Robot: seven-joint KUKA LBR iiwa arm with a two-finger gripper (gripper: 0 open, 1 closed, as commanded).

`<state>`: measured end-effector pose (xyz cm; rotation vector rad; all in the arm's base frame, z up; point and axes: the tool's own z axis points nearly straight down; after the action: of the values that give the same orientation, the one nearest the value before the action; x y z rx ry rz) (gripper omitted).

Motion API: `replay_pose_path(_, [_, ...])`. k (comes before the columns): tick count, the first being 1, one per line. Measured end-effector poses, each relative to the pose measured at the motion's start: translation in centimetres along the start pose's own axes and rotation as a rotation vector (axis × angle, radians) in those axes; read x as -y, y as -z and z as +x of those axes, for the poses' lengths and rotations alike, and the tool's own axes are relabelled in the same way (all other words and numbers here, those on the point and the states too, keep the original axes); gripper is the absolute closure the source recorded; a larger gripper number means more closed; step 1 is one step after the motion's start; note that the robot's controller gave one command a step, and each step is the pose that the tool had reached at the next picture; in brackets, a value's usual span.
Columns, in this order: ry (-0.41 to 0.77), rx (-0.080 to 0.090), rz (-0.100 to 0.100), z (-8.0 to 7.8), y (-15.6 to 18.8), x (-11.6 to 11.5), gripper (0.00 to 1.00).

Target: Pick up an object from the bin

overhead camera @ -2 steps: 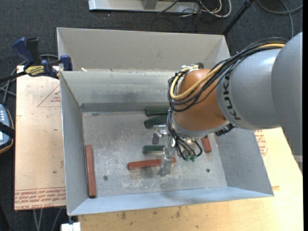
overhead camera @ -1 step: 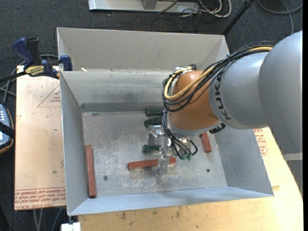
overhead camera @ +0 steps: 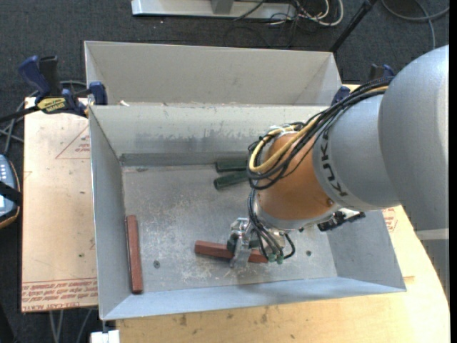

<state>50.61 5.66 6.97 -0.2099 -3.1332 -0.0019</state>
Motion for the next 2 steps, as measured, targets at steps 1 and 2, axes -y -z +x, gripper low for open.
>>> replay_pose_path(1, [-0.001,0.000,0.000,0.0,0.0,0.0,1.00])
replay_pose_path(2, [0.030,0.004,0.000,-2.5,11.8,0.4,1.00])
